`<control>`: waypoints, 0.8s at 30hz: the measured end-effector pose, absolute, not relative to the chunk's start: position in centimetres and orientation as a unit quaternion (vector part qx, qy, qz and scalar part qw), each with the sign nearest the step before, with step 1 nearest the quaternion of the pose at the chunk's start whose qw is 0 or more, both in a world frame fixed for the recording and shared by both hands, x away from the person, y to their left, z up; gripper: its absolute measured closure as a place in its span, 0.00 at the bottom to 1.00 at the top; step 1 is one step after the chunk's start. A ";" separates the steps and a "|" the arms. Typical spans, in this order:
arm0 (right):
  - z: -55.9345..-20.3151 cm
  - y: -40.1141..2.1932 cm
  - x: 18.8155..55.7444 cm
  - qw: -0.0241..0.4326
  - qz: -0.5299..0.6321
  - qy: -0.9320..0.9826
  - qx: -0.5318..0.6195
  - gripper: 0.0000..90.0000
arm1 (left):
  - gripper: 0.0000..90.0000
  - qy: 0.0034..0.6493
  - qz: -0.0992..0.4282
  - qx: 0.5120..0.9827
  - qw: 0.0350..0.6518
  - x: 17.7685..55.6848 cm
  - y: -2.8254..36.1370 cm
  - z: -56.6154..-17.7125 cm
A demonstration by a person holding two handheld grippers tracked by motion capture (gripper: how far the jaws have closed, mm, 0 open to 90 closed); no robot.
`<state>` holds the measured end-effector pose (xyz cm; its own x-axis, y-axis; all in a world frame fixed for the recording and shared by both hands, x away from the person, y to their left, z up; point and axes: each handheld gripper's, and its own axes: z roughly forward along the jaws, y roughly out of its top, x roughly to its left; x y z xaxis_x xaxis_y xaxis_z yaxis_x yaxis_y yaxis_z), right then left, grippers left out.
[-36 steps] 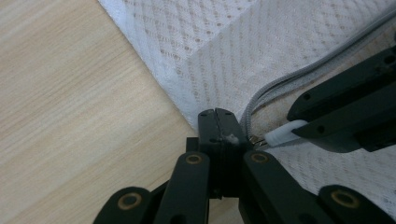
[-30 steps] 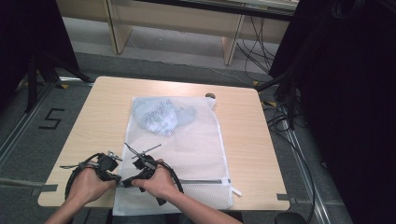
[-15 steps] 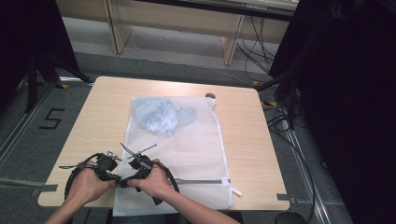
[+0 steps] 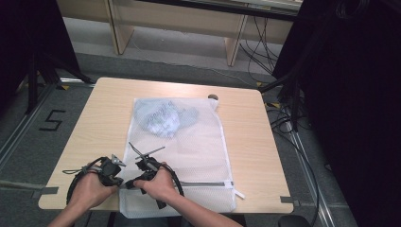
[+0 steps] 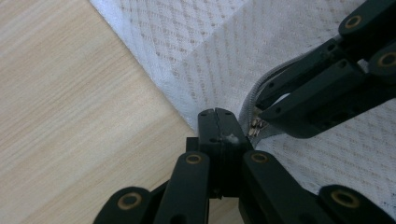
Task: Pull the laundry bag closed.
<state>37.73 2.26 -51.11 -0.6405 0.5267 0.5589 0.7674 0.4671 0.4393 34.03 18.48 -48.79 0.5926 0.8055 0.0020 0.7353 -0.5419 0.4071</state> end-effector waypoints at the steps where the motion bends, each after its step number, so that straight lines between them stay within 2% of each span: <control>1: -51.0 2.2 37.6 0.179 -0.337 -0.835 -0.396 0.97 | 1.00 0.441 0.098 0.873 0.185 34.0 18.5 -48.8; 7: -50.4 1.8 37.6 0.158 -0.326 -0.845 -0.394 0.97 | 1.00 0.437 0.097 0.875 0.182 34.0 18.4 -48.8; 10: -50.3 1.7 37.5 0.169 -0.325 -0.842 -0.396 0.97 | 1.00 0.444 0.091 0.871 0.189 34.0 18.5 -48.8; 11: -50.7 1.6 37.7 0.152 -0.327 -0.851 -0.382 0.97 | 1.00 0.441 0.094 0.873 0.187 34.0 18.6 -48.8; 12: -50.3 1.5 37.5 0.171 -0.323 -0.840 -0.402 0.97 | 1.00 0.442 0.094 0.872 0.188 34.0 18.5 -48.8; 24: -49.9 0.2 37.6 0.156 -0.309 -0.846 -0.405 0.97 | 1.00 0.437 0.096 0.875 0.184 34.0 18.5 -48.8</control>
